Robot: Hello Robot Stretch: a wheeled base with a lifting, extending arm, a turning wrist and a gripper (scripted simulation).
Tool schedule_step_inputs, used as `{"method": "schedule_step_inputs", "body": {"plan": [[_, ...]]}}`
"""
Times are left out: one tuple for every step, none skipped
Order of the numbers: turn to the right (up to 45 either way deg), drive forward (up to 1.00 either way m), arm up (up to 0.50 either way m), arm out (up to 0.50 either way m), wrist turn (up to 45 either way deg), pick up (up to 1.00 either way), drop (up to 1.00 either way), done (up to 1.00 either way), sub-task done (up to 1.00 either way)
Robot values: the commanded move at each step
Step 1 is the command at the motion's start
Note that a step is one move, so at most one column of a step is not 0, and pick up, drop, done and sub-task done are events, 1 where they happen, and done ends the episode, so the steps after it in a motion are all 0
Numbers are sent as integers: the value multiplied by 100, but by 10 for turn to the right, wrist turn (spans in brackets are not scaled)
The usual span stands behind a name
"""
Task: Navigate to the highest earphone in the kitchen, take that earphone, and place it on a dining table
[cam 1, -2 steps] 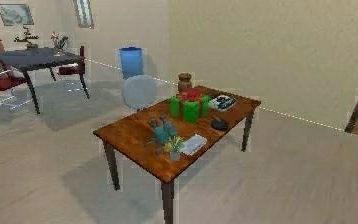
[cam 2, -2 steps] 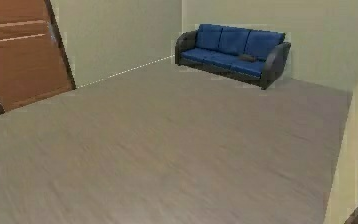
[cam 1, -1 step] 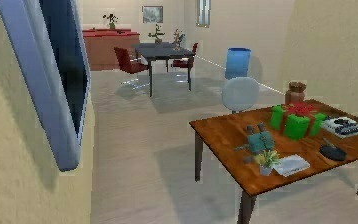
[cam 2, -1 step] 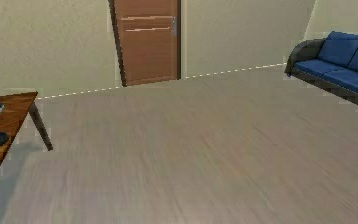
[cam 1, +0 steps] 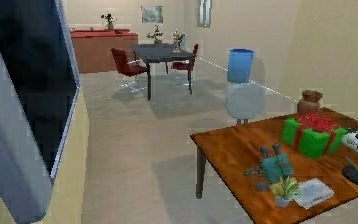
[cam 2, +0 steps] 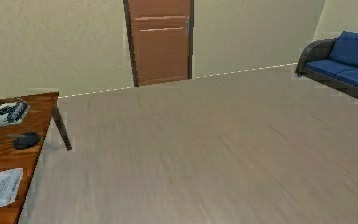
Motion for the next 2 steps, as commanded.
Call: {"method": "schedule_step_inputs", "body": {"plan": [[450, 0, 0, 0, 0, 0, 0, 0, 0], [450, 0, 0, 0, 0, 0, 0, 0, 0]]}}
